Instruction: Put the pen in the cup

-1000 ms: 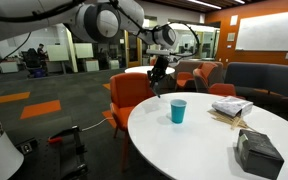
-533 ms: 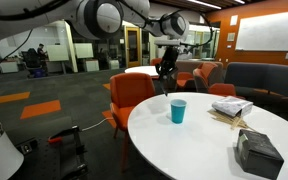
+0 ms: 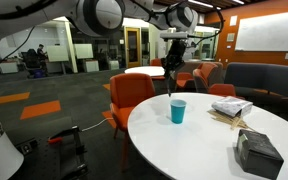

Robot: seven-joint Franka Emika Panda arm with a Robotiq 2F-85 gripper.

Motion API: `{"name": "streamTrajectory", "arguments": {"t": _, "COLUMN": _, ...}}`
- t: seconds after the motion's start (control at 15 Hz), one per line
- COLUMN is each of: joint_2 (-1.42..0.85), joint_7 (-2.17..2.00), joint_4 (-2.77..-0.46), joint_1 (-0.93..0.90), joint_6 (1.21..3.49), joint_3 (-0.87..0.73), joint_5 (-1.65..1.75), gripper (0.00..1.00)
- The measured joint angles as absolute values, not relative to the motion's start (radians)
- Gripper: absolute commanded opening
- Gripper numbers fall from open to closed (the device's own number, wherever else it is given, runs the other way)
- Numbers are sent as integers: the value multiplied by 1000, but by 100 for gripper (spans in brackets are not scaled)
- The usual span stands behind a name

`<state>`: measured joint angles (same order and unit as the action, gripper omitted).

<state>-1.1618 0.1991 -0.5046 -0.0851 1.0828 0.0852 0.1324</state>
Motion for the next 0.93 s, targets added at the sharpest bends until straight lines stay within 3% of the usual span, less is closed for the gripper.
{"name": "streamTrajectory", "arguments": {"t": 0.93, "joint_2": -1202, "joint_7": 183, "joint_4": -491, "joint_1": -42, "joint_6": 1117, "joint_3": 84, "joint_5": 131, "gripper": 0}}
